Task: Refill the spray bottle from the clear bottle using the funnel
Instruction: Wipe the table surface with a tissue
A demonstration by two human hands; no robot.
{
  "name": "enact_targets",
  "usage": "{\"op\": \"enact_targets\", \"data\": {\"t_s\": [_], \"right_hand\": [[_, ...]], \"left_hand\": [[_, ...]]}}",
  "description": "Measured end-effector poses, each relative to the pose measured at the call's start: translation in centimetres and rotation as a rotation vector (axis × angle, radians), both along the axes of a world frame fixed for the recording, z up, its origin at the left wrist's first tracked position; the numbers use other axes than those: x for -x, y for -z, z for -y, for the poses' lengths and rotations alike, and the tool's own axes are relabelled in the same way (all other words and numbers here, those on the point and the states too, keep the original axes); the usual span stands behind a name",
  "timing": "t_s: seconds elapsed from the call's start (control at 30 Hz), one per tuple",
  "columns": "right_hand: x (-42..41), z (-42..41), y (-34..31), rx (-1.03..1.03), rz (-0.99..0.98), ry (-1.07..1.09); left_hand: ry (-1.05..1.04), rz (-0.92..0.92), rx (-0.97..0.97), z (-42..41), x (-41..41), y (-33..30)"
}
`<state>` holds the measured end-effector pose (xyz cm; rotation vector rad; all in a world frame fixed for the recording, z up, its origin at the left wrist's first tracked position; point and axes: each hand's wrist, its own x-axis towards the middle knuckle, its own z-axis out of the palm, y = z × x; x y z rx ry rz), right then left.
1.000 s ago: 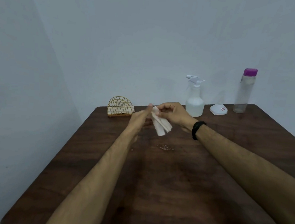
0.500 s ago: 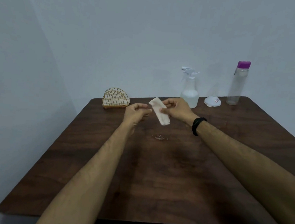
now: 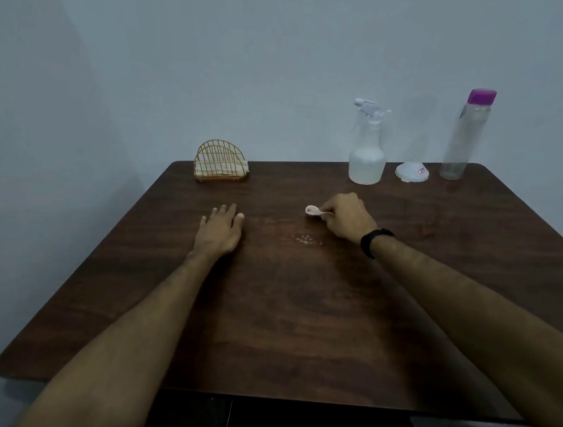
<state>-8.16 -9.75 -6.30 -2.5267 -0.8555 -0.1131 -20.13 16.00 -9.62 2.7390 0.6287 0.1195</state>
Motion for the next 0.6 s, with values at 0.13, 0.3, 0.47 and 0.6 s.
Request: {"op": "enact_targets", "data": {"t_s": [0.13, 0.3, 0.47, 0.6], "right_hand": [[0.9, -0.6, 0.2, 0.023, 0.029, -0.103], [2.3, -1.3, 0.7, 0.095, 0.06, -0.283], [3.6, -0.3, 0.4, 0.044, -0.07, -0.45], [4.2, 0.8, -0.6, -0.334, -0.705, -0.361]], "left_hand": [[0.001, -0.045, -0.092, -0.9, -0.2, 0.3], [0.048, -0.133, -0.136, -1.3, 0.0, 0.0], [0.032, -0.127, -0.151, -1.5, 0.9, 0.2], [0.024, -0.105, -0.161, -1.4, 1.0, 0.4]]}}
